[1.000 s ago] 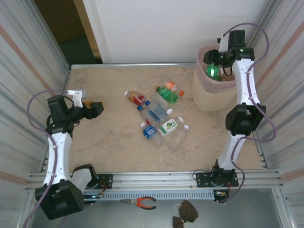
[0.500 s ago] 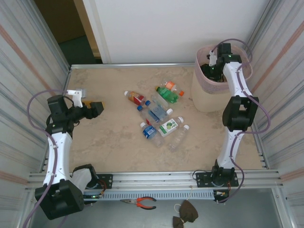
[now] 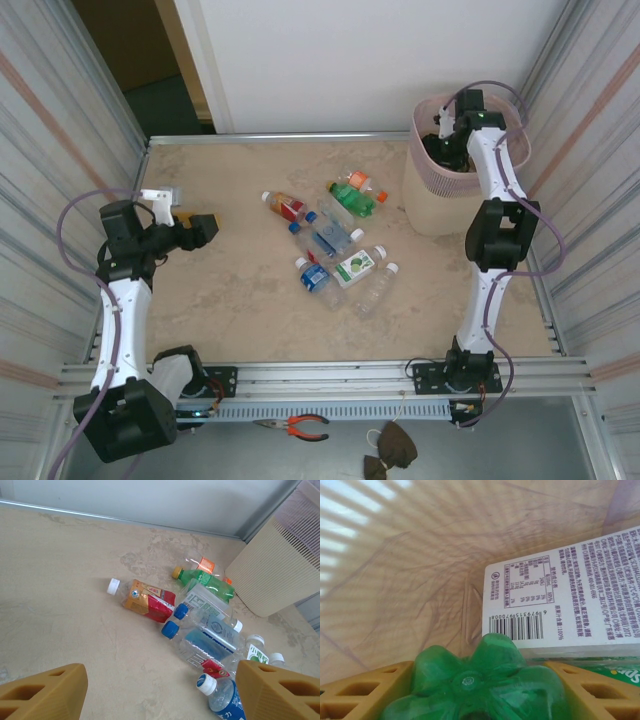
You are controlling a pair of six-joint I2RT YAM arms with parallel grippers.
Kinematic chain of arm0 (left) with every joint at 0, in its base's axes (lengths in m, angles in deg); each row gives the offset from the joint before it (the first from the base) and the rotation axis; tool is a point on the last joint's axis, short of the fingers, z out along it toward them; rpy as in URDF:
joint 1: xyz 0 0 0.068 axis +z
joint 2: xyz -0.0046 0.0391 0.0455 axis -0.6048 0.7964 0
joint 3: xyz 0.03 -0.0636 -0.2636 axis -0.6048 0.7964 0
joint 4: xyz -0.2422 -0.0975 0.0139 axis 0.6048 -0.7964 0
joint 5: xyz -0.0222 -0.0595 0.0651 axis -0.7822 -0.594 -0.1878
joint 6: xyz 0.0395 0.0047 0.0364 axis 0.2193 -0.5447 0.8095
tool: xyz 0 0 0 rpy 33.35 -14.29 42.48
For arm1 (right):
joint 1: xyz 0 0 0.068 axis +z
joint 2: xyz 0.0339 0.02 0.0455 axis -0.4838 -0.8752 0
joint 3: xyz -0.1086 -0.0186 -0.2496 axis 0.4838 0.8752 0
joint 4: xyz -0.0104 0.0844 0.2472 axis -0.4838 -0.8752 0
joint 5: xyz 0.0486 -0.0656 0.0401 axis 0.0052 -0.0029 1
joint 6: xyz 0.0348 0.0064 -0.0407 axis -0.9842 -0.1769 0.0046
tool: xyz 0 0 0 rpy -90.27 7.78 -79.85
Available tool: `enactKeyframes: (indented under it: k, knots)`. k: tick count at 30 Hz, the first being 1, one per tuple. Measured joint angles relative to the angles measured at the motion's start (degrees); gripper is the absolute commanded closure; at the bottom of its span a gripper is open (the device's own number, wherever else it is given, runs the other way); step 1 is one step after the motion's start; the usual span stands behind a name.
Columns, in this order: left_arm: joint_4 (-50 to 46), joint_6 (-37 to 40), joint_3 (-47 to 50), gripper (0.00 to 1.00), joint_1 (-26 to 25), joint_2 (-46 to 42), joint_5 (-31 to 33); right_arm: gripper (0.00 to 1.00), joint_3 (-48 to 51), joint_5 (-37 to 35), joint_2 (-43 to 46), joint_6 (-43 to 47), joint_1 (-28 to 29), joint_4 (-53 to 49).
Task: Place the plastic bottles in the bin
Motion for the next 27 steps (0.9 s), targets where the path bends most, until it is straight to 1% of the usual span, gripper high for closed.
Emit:
enactKeyframes:
  k: [9,13,21,27]
  knots:
    - [0.02,0.00,0.00,0.22,0.00,0.00,0.17,0.25,-2.89,-3.26,0.09,-0.48,0.02,-2.19]
    - [0.00,0.00,0.00,0.22,0.00,0.00,0.20,0.25,-5.18,-4.09,1.92,-0.85,-0.48,-3.67]
    - [0.02,-0.11,0.00,0.22,0.00,0.00,0.17,0.24,-9.92,-4.26,10.12,-2.19,-1.38,-4.83]
    - [0.02,-0.20,0.13,0.22,0.00,-0.07,0.17,0.27,-12.11,-4.24,13.90,-3.06,-1.20,-5.51]
